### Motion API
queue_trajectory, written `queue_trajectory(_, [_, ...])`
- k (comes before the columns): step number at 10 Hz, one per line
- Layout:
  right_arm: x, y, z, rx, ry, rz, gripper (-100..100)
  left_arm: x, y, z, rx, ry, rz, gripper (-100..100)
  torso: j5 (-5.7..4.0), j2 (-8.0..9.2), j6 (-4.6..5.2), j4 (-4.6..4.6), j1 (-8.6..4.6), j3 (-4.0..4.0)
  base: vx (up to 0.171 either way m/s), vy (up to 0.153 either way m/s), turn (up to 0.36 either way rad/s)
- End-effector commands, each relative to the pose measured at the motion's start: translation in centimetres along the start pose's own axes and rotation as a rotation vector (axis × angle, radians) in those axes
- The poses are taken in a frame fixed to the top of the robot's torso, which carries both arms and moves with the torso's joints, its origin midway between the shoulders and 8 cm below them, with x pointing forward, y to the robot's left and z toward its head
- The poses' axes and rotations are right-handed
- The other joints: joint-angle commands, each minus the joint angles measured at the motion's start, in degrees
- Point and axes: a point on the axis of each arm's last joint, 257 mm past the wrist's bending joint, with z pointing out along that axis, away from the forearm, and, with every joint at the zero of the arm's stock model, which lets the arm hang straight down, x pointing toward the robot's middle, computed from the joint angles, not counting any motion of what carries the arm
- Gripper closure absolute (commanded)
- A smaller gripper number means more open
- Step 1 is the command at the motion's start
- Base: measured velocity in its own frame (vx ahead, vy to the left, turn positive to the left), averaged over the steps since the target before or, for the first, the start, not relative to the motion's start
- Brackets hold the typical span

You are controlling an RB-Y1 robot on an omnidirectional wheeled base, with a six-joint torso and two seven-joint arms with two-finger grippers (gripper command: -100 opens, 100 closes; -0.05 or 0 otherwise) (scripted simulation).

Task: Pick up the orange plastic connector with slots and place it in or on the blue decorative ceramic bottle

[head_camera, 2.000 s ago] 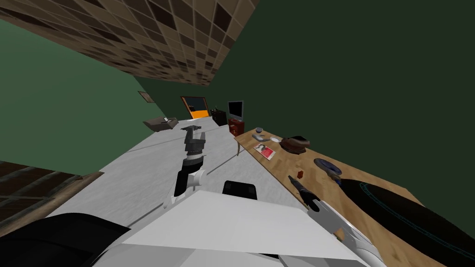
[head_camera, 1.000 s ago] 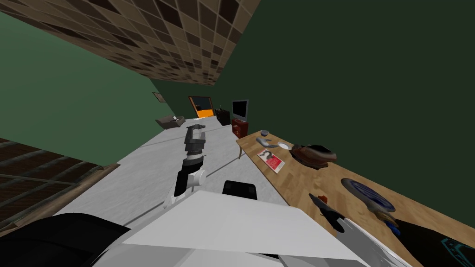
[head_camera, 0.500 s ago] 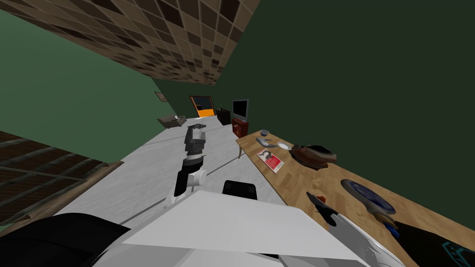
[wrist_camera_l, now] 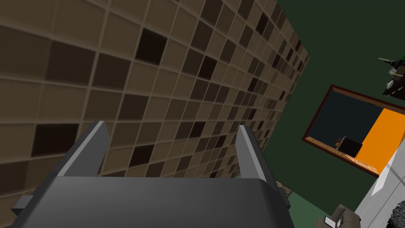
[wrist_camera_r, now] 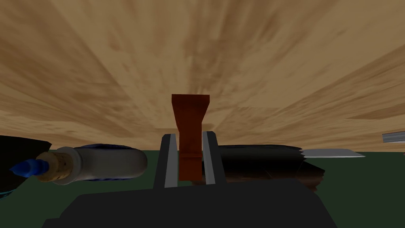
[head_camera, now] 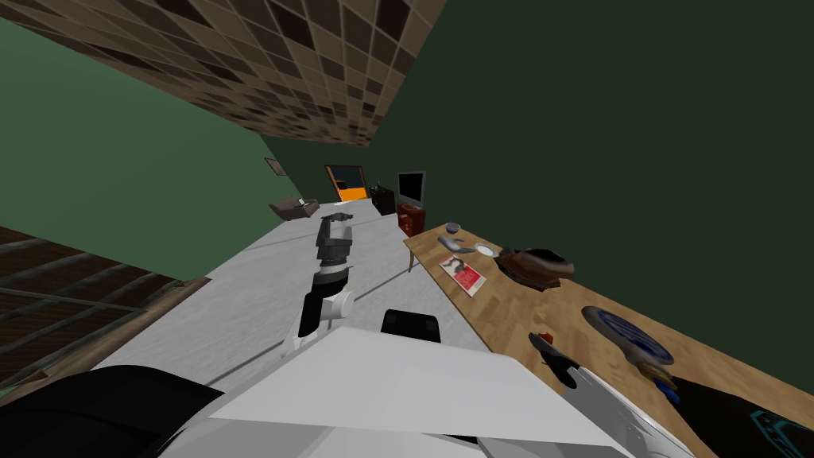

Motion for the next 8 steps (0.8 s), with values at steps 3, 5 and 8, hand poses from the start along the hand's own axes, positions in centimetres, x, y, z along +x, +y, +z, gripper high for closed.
queue_trajectory(3, [-0.4,-0.6,-0.6,-0.008,0.001,-0.008,100,0.0,0.0,0.0,0.000,0.000,0.000,0,0.02,-0.02,0.02,-0.01,0.14,-0.02,0.011,0.036,-0.026])
queue_trajectory(5, [-0.5,-0.8,-0.7,-0.009,0.001,-0.010,100,0.0,0.0,0.0,0.000,0.000,0.000,0,0.06,-0.04,0.00,-0.02,0.30,-0.03,0.010,0.052,-0.028])
queue_trajectory(8, [-1.5,-3.7,-0.8,0.051,0.000,-0.005,100,0.0,0.0,0.0,0.000,0.000,0.000,0,0.05,0.00,-0.08,0.01,-0.02,0.01,-0.013,-0.013,0.134])
